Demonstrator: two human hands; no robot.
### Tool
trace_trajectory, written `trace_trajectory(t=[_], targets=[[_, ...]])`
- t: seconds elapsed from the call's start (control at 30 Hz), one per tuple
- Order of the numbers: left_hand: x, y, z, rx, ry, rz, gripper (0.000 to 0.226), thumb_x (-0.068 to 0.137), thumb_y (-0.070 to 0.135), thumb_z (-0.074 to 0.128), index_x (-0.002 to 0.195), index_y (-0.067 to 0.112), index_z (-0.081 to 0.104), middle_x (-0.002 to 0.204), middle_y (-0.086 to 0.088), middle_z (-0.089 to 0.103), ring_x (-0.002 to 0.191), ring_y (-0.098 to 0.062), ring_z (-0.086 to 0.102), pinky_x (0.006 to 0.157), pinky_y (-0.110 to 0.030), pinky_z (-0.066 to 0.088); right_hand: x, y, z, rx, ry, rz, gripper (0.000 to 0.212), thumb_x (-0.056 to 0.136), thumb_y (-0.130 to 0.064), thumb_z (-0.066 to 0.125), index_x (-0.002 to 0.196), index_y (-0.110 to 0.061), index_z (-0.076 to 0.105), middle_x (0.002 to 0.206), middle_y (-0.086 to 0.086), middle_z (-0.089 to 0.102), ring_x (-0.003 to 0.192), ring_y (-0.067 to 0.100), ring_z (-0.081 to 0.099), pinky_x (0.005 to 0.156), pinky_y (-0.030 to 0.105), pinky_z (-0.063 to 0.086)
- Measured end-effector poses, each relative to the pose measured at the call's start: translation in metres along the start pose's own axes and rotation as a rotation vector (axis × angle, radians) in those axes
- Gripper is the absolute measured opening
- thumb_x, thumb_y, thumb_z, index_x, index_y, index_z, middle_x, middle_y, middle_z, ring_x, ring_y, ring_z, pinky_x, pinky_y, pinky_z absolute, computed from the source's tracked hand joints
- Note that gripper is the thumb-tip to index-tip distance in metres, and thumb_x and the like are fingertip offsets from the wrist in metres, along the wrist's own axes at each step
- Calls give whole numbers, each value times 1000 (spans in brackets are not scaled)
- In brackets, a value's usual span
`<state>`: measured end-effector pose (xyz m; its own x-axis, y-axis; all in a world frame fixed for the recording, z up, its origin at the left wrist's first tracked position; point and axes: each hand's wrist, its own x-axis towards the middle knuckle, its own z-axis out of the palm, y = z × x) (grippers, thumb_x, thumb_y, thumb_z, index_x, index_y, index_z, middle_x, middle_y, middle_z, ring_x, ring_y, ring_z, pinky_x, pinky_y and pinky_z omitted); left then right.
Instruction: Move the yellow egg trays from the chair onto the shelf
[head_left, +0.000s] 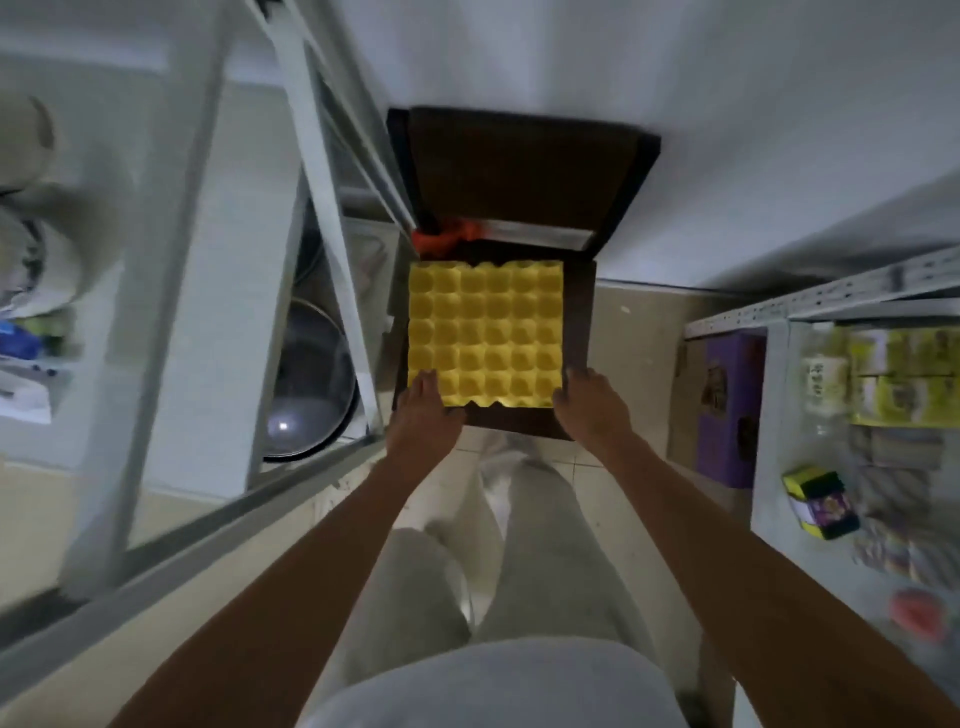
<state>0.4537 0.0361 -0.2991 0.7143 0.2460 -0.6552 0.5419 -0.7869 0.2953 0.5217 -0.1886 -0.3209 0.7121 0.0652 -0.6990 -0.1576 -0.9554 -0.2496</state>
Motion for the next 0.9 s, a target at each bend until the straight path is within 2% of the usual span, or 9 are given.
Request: trace_trajectory(t=[0.07,0.2,0.27,0.37,0.43,0.5,0.63,0.77,0.9], targets=[[36,2,3,-51,20,-71,68,94,27,61,153,5,34,153,-18,41,135,-42,47,102,-54,46,29,1,3,21,-9,1,38,102,-26,44,130,-3,56,128,20,57,121,38,55,92,46,50],[99,-18,17,-150,47,-294,68,95,26,57,154,5,30,147,-24,45,131,-44,48,102,-57,45,77,5,17,81,-49,80,36,99,-28,47,124,-9,63,124,14,61,116,33,61,89,42,53],[125,-34,26,-132,40,-351,57,98,24,54,145,-6,41,137,-29,48,126,-45,47,104,-51,41,99,9,27,145,-36,167,35,97,-30,52,125,-14,64,123,9,64,114,31,63,86,39,51],[153,-54,36,-177,93,-445,49,92,23,60,130,-8,53,127,-27,55,113,-43,58,89,-48,49,130,18,43,183,7,280,33,93,-28,56,123,-16,63,122,9,65,111,32,64,80,38,48],[167,-60,45,-163,104,-446,43,89,23,61,124,-2,60,119,-25,61,105,-42,63,80,-46,52,150,24,56,212,46,328,33,93,-30,58,121,-15,63,122,10,66,113,34,64,83,42,51],[177,-63,55,-165,124,-425,37,89,21,62,123,7,66,113,-21,66,100,-38,65,72,-37,44,166,26,68,192,85,341,30,93,-34,57,116,-17,65,117,10,68,109,35,65,78,41,51],[186,-66,72,-192,246,-530,28,87,22,60,112,26,72,99,-4,71,87,-27,63,68,-35,42,180,25,86,117,194,340,20,94,-34,56,105,-19,64,106,9,70,98,36,67,68,37,42],[191,-74,79,-94,321,-604,20,82,18,56,90,25,74,83,-5,71,69,-26,57,61,-34,46,183,25,88,87,264,332,18,94,-33,60,105,-18,61,104,10,69,96,37,67,69,38,40],[194,-79,76,-75,336,-548,17,79,16,57,86,22,72,76,-3,69,66,-26,60,58,-33,48,182,29,86,22,285,265,18,93,-35,65,98,-17,63,93,10,69,87,36,68,66,34,38]])
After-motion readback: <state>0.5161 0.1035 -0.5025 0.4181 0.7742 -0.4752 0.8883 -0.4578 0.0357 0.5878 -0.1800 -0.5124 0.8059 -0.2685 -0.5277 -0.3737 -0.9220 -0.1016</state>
